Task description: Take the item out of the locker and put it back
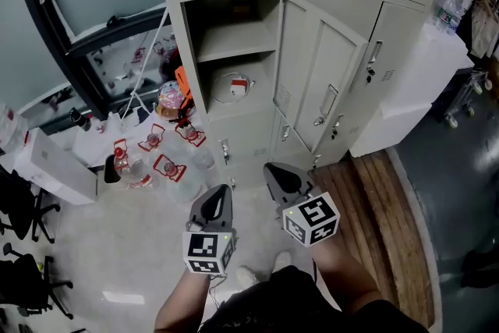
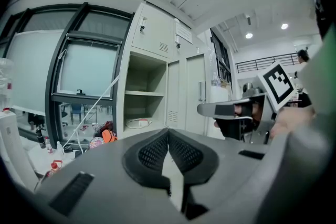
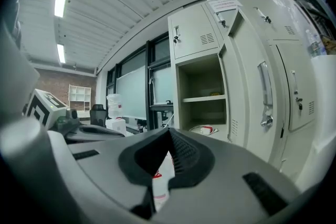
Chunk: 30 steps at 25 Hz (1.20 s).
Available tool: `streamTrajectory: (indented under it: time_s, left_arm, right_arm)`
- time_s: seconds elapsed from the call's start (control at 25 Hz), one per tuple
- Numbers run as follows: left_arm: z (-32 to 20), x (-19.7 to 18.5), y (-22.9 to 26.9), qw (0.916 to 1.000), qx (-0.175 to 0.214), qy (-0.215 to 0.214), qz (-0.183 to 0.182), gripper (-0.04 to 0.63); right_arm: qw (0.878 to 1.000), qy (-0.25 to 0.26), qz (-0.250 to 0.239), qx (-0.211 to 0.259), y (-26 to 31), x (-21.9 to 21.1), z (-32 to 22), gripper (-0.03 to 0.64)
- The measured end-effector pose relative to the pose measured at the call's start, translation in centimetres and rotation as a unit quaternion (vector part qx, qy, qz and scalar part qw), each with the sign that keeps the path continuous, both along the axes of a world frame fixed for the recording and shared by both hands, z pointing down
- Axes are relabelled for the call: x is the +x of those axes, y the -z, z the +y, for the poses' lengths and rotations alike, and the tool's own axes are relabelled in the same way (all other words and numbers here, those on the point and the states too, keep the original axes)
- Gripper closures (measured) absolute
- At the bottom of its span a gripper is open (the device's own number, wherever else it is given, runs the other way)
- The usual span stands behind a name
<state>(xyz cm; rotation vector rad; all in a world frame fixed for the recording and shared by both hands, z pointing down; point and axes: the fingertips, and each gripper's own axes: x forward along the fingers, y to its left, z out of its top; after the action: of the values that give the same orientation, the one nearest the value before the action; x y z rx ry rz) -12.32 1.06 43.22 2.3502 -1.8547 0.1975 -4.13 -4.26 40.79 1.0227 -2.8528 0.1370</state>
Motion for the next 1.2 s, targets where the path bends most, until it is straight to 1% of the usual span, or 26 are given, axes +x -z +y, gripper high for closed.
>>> streamTrajectory:
  time_s: [0.32,0.6,0.8,1.08,1.2]
  left_arm:
    - [-2.9,1.8,0.3,0.9999,-0.005,0.015,-0.003,0.591]
    - [-5.8,2.7,0.5,0.9994,-0.009,0.033,-0.005,0.589]
    - [-7.6,3.6,0.4,0.999,-0.014,0.04,-0.01,0.589]
    - [-9.4,4.6,0.1,0.9981,-0.019,0.057,-0.013,0.589]
    - [-10.1,5.1,0.2,0.9975,-0.015,0.066,-0.017,0.589]
  right_arm:
    - [1.0,0.017,-0.001,-0.002,0.3,1.5,-2.9,0.617]
    - [0.999,0.032,0.0,0.008,0.7,2.2,-5.3,0.617]
    - [0.999,0.036,-0.007,-0.001,0.2,3.1,-7.0,0.617]
    - [0.998,0.056,-0.009,-0.002,-0.4,3.9,-8.1,0.617]
    - [0.998,0.065,-0.009,-0.001,-0.5,4.2,-8.4,0.617]
